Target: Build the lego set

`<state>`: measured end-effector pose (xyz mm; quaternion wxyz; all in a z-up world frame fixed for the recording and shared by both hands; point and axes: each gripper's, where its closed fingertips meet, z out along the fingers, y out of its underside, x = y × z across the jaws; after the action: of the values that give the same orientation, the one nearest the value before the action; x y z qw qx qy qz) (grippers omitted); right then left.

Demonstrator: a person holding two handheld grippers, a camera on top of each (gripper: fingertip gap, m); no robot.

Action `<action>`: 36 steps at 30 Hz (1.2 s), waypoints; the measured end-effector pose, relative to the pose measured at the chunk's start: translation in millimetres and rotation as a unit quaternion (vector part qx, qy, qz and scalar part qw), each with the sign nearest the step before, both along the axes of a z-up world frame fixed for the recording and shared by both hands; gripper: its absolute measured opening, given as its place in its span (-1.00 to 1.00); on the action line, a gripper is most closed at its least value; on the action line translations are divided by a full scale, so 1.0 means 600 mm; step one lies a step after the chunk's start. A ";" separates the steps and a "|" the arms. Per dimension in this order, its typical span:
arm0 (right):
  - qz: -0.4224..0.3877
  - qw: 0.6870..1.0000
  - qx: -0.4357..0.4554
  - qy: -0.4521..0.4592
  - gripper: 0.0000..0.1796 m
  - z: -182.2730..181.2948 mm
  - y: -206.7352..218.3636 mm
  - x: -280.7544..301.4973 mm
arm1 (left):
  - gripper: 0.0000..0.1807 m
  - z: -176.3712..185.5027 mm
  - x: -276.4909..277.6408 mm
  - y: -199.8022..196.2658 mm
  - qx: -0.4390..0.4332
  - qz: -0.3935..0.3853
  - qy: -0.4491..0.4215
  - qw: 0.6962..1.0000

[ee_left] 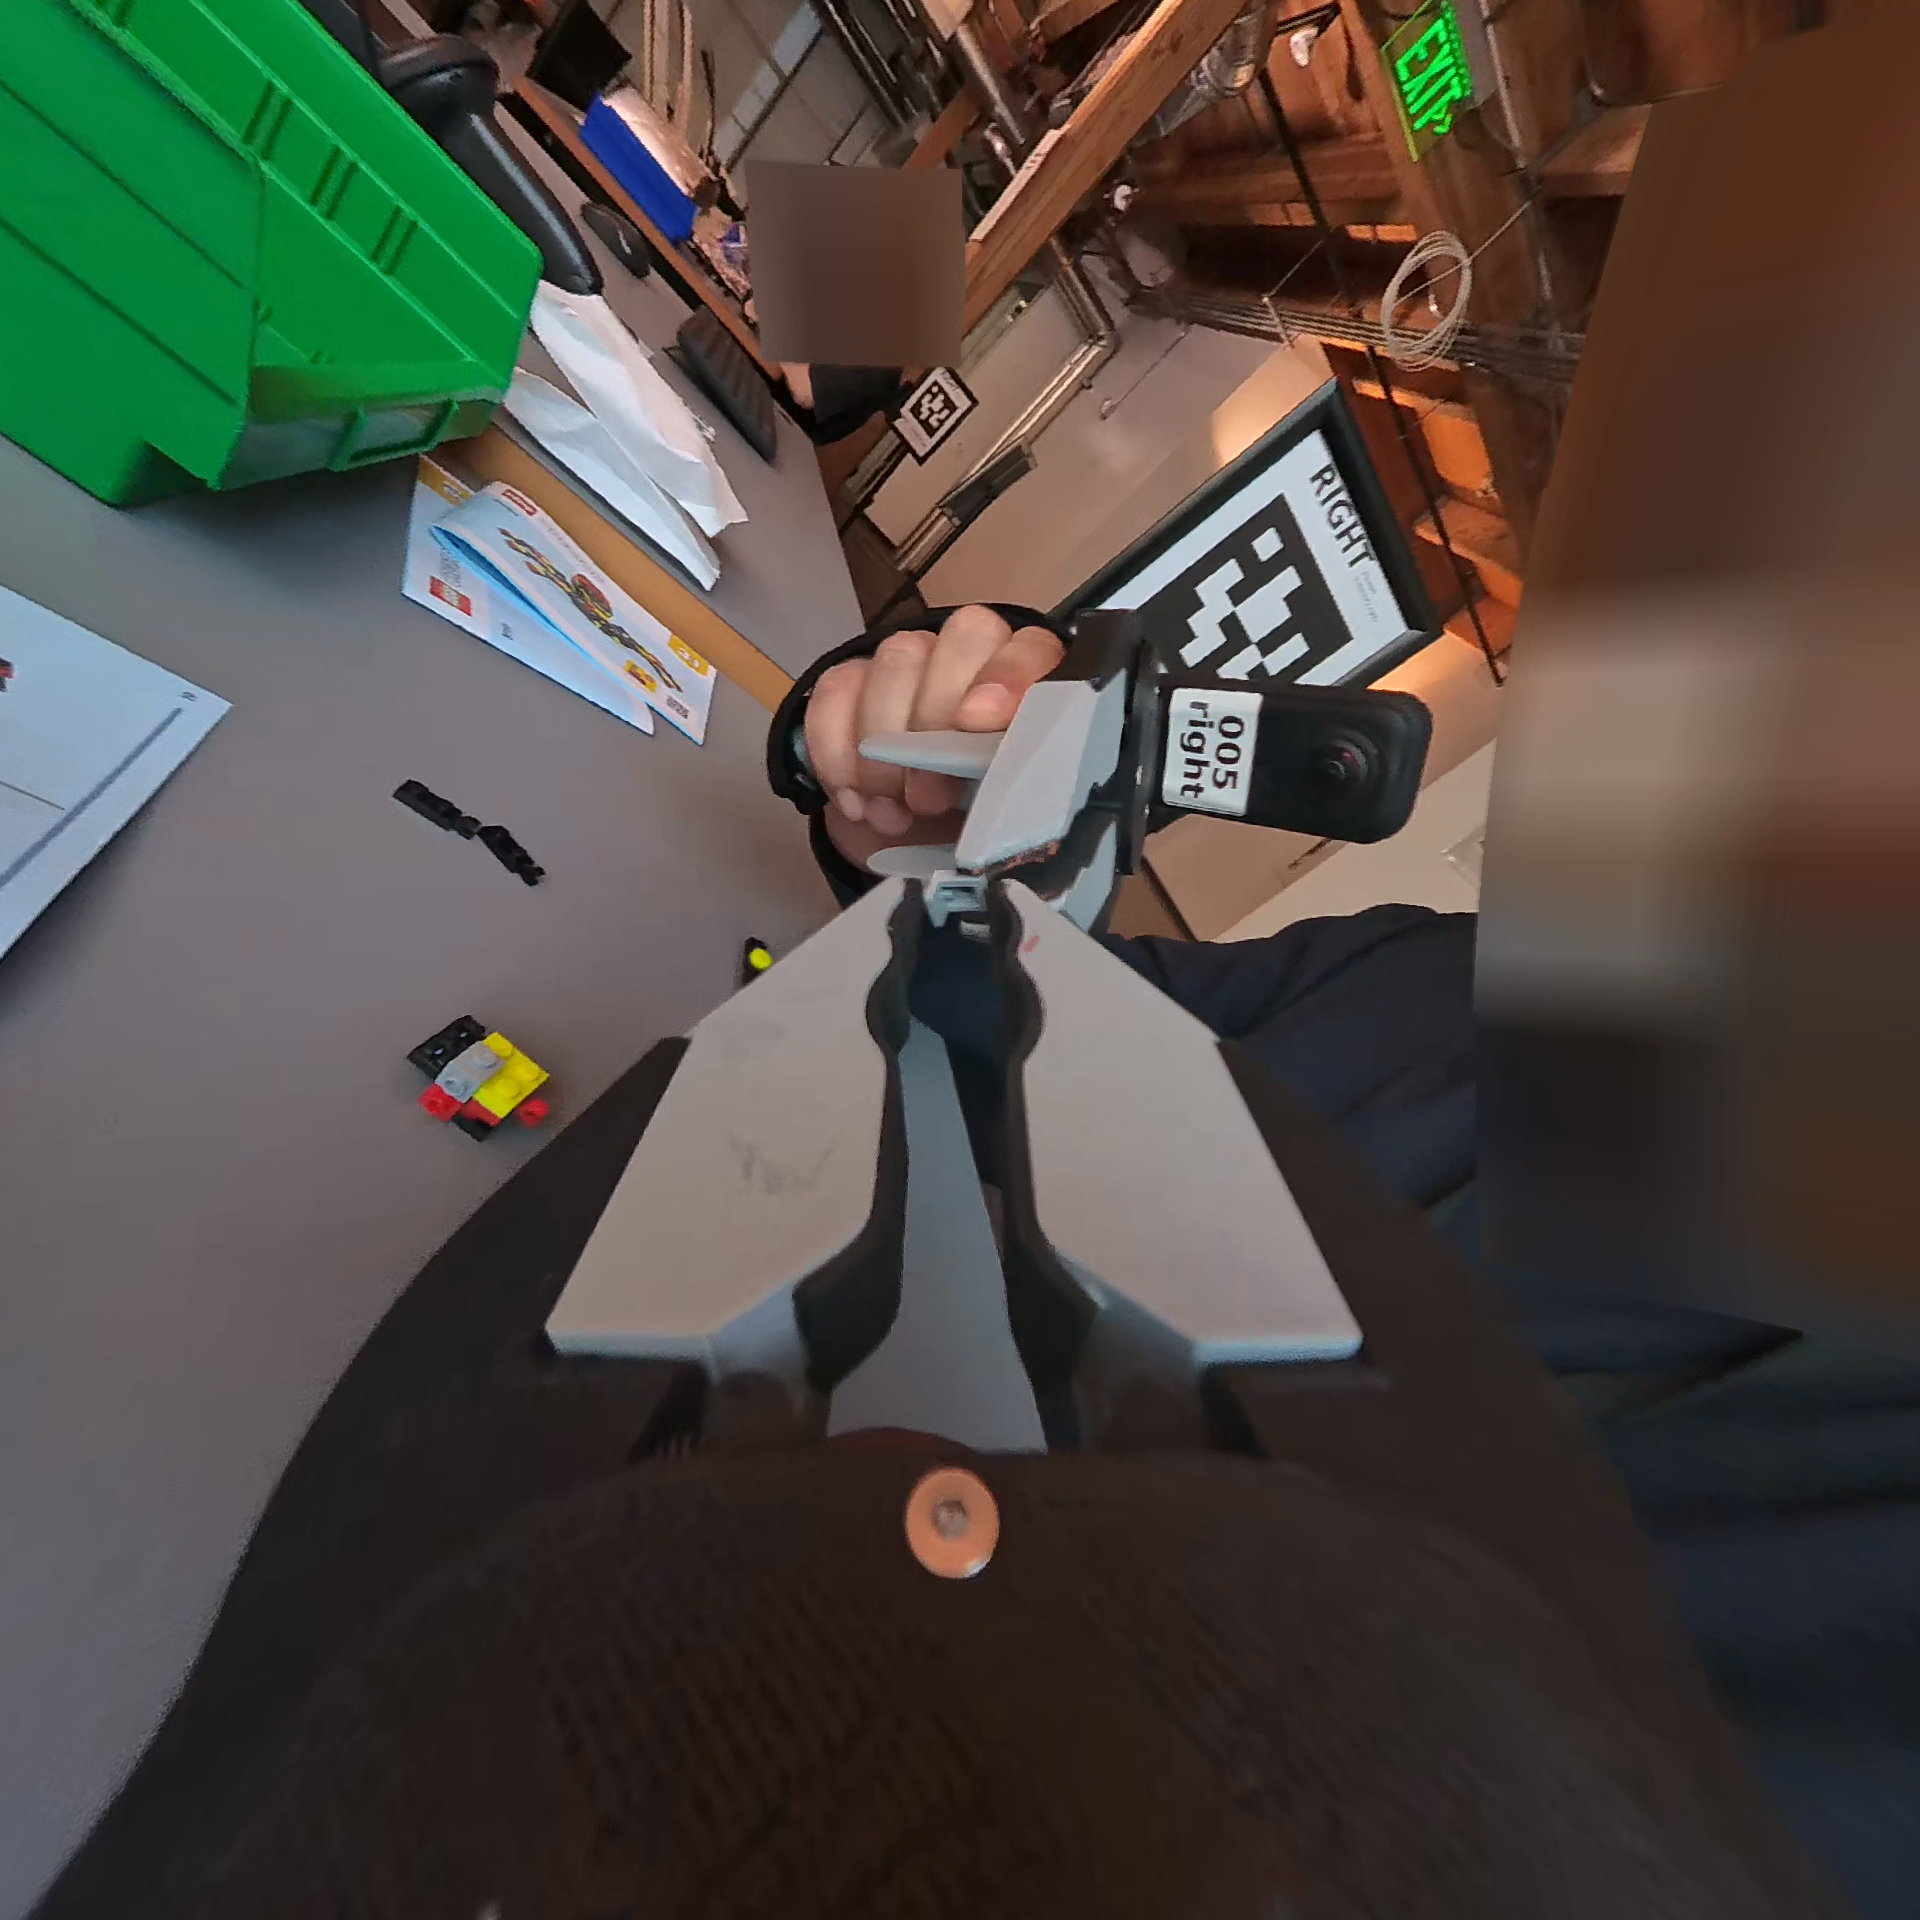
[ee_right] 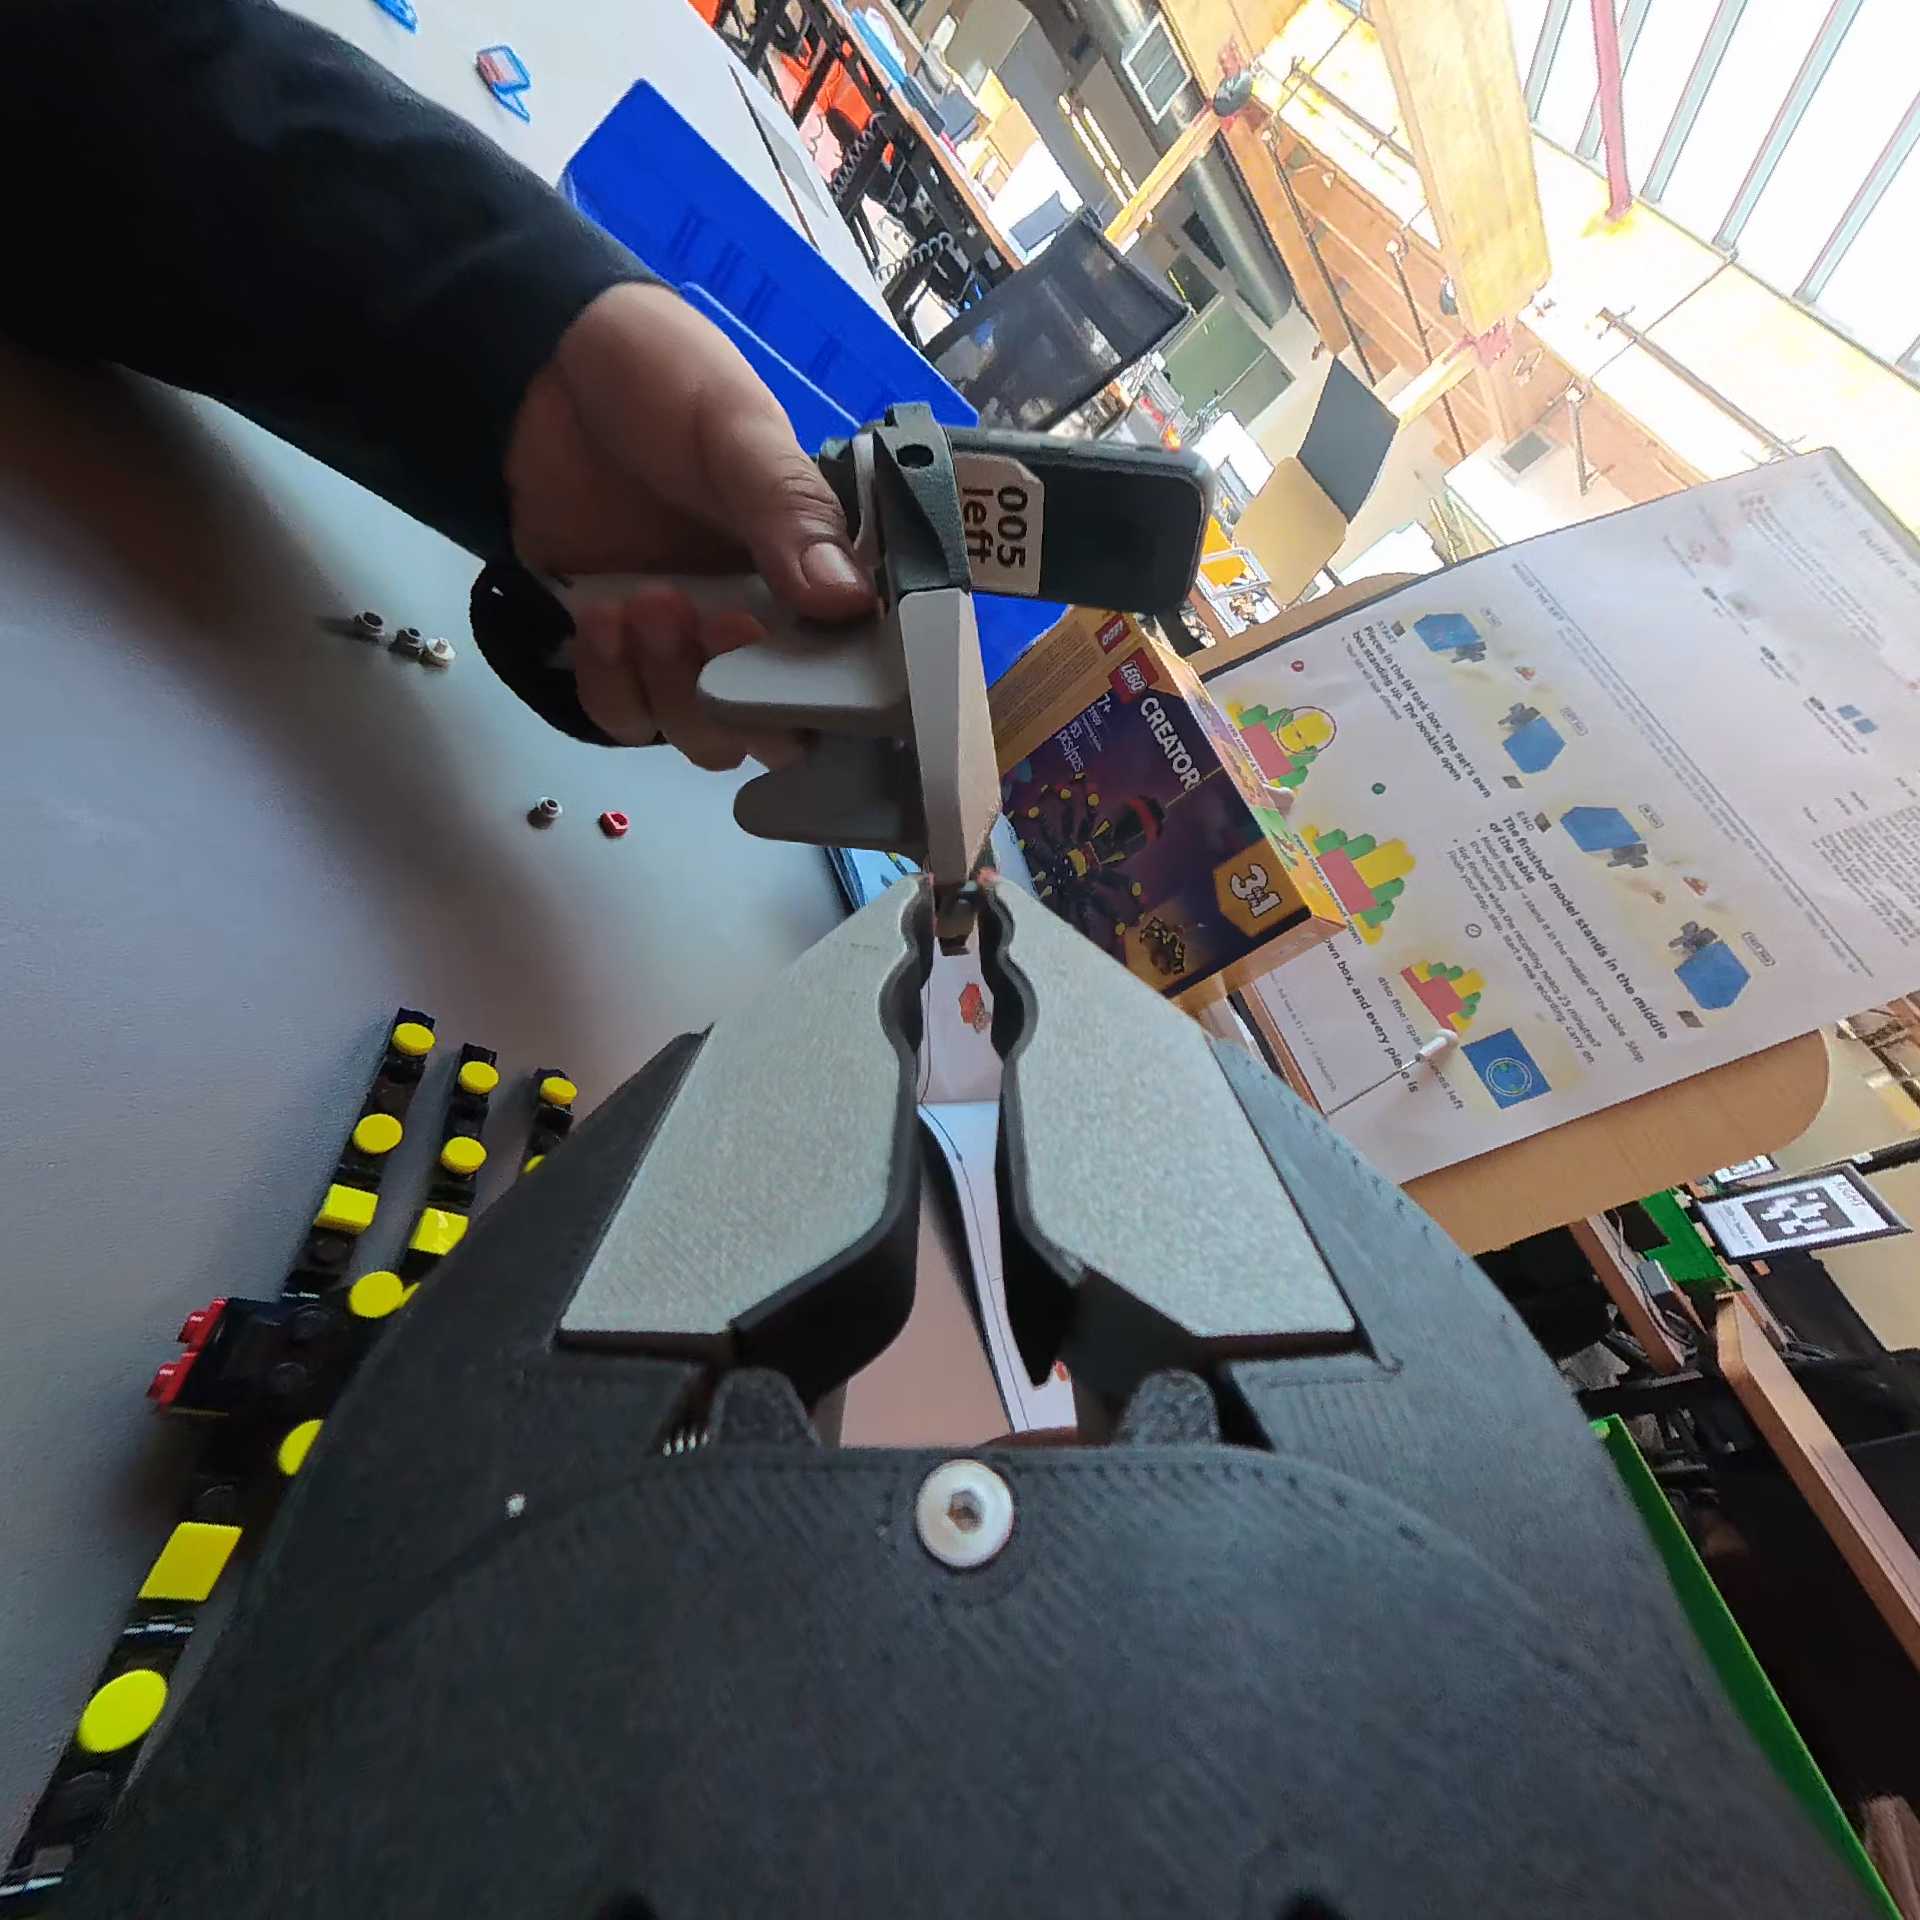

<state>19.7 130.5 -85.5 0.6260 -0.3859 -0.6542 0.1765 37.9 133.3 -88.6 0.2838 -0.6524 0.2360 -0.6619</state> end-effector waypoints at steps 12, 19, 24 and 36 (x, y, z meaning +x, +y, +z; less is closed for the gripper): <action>0.117 0.984 -0.122 0.054 -0.94 0.030 -0.045 0.006 | -0.90 0.033 0.002 -0.046 -0.018 -0.106 -0.104 0.989; 0.139 0.978 -0.140 0.073 -0.95 0.043 -0.053 0.012 | -0.90 0.049 0.001 -0.056 -0.011 -0.119 -0.133 0.984; 0.148 0.976 -0.140 0.081 -0.96 0.049 -0.058 0.013 | -0.90 0.054 0.002 -0.061 -0.019 -0.130 -0.152 0.979; 0.151 0.975 -0.129 0.099 -0.96 0.059 -0.065 0.013 | -0.90 0.066 0.001 -0.068 -0.020 -0.143 -0.180 0.973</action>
<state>27.4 91.6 -50.1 0.5992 -0.3406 -0.6112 0.3890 38.6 92.3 -49.2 0.2107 -0.4872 0.2588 -0.8070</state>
